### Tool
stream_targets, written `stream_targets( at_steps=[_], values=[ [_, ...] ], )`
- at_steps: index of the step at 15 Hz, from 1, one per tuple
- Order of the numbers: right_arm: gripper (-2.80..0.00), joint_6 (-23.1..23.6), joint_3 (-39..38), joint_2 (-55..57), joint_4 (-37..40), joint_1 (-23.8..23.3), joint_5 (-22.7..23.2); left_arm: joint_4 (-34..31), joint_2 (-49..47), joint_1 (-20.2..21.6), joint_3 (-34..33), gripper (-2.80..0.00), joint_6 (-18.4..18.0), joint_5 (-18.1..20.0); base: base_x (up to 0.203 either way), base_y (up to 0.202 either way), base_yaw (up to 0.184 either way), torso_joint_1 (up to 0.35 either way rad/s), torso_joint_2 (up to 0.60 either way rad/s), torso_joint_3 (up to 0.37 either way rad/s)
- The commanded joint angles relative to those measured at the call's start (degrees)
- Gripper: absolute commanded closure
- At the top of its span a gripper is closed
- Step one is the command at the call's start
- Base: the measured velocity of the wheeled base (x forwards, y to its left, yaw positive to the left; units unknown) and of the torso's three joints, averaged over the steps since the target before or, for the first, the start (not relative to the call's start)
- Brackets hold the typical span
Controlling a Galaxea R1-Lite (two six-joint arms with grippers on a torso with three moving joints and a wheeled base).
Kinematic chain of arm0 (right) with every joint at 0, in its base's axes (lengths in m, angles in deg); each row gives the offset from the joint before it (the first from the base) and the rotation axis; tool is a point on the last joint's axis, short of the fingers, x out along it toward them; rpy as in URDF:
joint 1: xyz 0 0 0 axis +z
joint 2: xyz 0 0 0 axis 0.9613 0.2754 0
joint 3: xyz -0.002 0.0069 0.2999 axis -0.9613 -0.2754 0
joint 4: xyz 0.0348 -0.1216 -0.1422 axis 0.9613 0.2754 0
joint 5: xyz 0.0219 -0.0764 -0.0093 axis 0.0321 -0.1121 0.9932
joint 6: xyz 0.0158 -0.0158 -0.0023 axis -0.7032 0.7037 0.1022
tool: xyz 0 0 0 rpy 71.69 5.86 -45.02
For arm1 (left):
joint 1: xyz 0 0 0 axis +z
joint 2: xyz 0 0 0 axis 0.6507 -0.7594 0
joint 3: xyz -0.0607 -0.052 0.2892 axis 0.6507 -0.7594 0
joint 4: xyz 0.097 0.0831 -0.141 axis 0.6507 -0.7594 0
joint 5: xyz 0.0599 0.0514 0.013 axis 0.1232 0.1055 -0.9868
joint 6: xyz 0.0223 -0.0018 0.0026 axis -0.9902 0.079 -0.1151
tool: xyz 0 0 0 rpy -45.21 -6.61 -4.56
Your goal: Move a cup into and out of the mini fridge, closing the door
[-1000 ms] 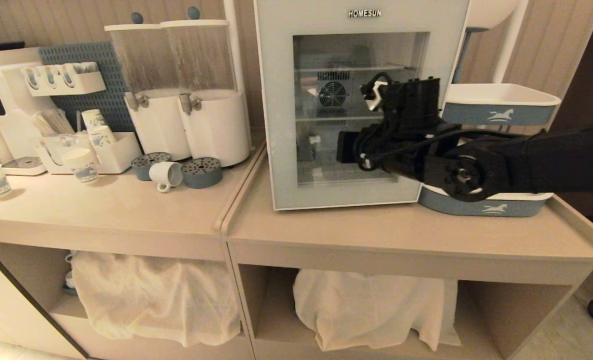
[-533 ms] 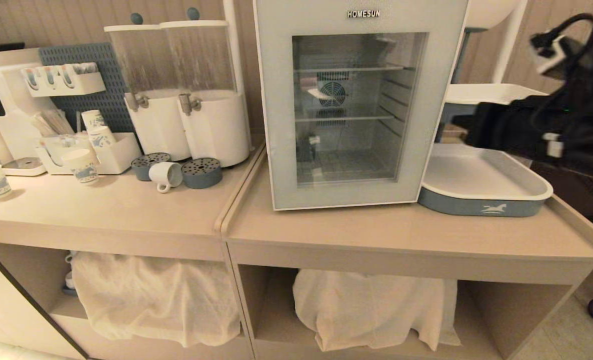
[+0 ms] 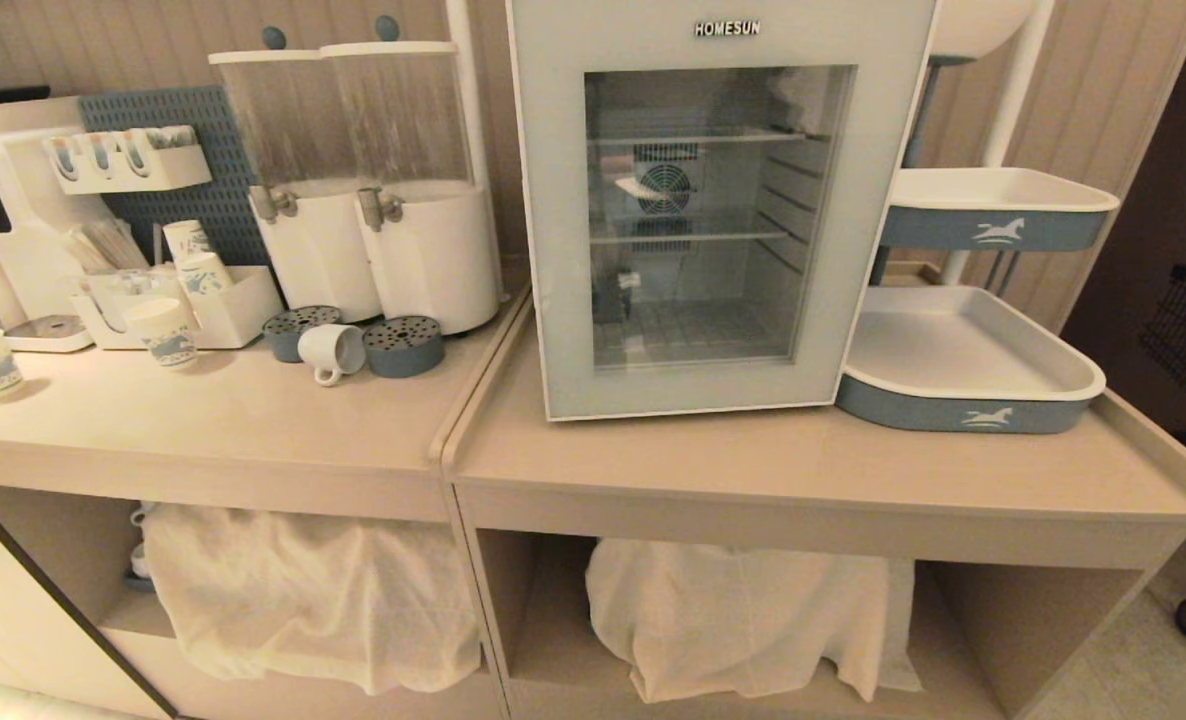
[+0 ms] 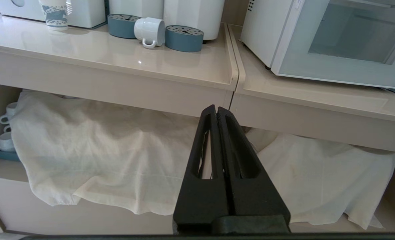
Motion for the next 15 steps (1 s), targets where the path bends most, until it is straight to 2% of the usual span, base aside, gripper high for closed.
stream_targets(
  at_steps=[1, 3, 5, 7, 9, 12, 13, 15],
  values=[
    [0.00, -1.17, -2.53, -14.72, 4.62, -2.32, -1.04, 0.08, 0.26, 0.01, -2.29, 0.00, 0.05, -0.01, 0.000, 0.000, 0.000, 0.000, 0.00, 0.000],
    [0.00, -2.12, -5.77, -23.66, 8.76, -4.90, 0.43, 0.08, 0.26, 0.01, -2.29, 0.00, 0.05, -0.01, 0.000, 0.000, 0.000, 0.000, 0.00, 0.000],
    [0.00, -2.01, -10.28, -33.06, 10.58, -7.38, 6.47, -0.01, 0.26, 0.01, -2.29, 0.00, 0.05, 0.08, 0.000, 0.000, 0.000, 0.000, 0.00, 0.000],
    [0.00, 1.03, -18.04, -42.04, 9.67, -8.81, 12.24, 0.08, 0.26, 0.01, -2.29, 0.00, 0.05, -0.01, 0.000, 0.000, 0.000, 0.000, 0.00, 0.000],
    [0.00, 4.59, -31.46, -44.11, 0.83, -9.46, 12.64, 0.08, 0.26, 0.01, -2.29, 0.00, 0.05, 0.06, 0.000, 0.000, 0.000, 0.000, 0.00, 0.000],
    [0.00, 13.04, -49.71, -44.28, -13.01, -9.88, 12.61, 0.08, 0.26, 0.01, -2.29, 0.00, 0.05, 0.01, 0.000, 0.000, 0.000, 0.000, 0.00, 0.000],
    [0.00, 14.26, -52.32, -44.33, -12.99, -9.96, 13.03, 0.08, 0.26, 0.01, -2.29, 0.00, 0.05, -0.01, 0.000, 0.000, 0.000, 0.000, 0.00, 0.000],
    [0.00, 17.05, -51.25, -43.28, -6.08, -10.02, 14.80, 0.08, 0.26, 0.01, -2.29, 0.00, 0.05, 0.00, 0.000, 0.000, 0.000, 0.000, 0.00, 0.000]
  ],
)
